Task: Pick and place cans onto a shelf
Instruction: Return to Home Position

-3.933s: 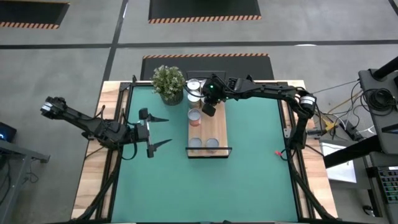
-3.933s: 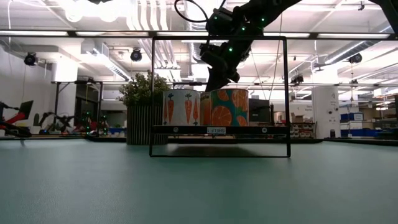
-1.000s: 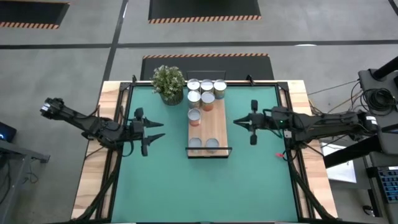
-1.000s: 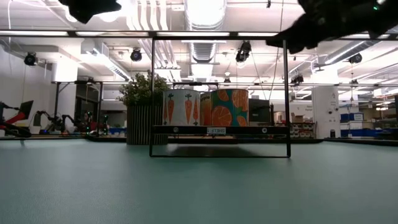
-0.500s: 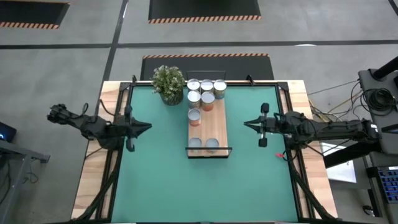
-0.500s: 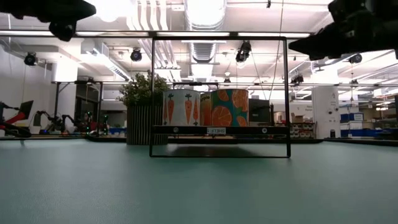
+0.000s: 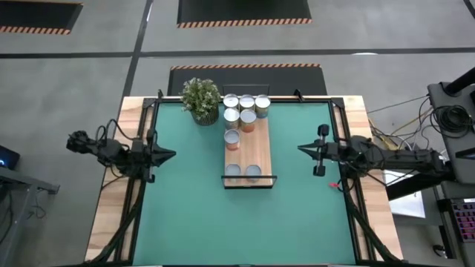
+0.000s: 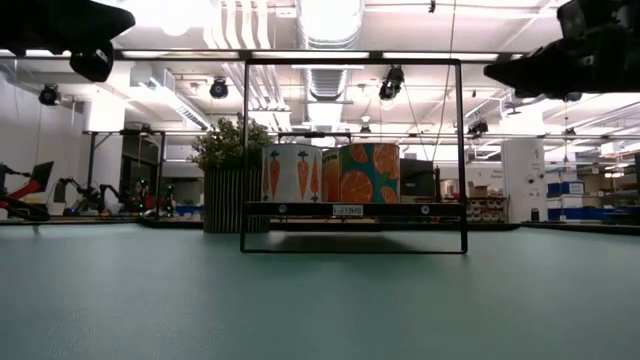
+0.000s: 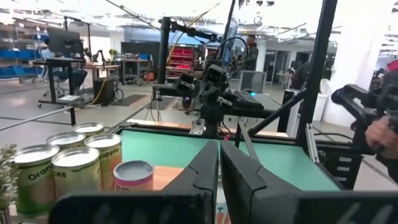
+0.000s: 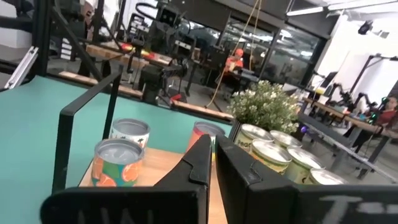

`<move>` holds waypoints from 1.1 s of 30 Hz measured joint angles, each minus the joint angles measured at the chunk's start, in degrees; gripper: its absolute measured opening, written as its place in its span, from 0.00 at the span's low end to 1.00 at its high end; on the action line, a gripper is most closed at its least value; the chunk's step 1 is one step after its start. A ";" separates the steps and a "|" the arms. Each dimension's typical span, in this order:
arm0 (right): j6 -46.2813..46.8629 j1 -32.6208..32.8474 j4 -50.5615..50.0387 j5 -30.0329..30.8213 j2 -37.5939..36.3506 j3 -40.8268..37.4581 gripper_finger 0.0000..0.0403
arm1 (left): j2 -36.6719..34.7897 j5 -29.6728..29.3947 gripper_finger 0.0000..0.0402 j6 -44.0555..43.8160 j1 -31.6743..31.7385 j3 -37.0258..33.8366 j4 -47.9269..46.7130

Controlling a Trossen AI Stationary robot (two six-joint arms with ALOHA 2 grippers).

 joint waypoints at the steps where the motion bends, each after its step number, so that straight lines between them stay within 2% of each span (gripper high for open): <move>1: -0.07 0.01 -0.76 0.04 -0.66 -0.02 0.03 | 0.41 0.00 0.00 0.06 0.00 0.00 0.58; 16: -1.84 -0.01 -3.03 0.43 -12.33 -4.59 0.03 | -0.48 0.32 0.00 1.59 0.00 -3.17 1.72; 27: -3.03 -0.03 -6.58 1.93 -12.65 -4.63 0.03 | -0.48 0.72 0.00 2.44 0.00 -9.48 7.14; 33: -0.24 -0.03 -7.43 1.92 -12.56 -4.68 0.03 | -0.42 1.06 0.00 2.89 0.00 -13.46 12.07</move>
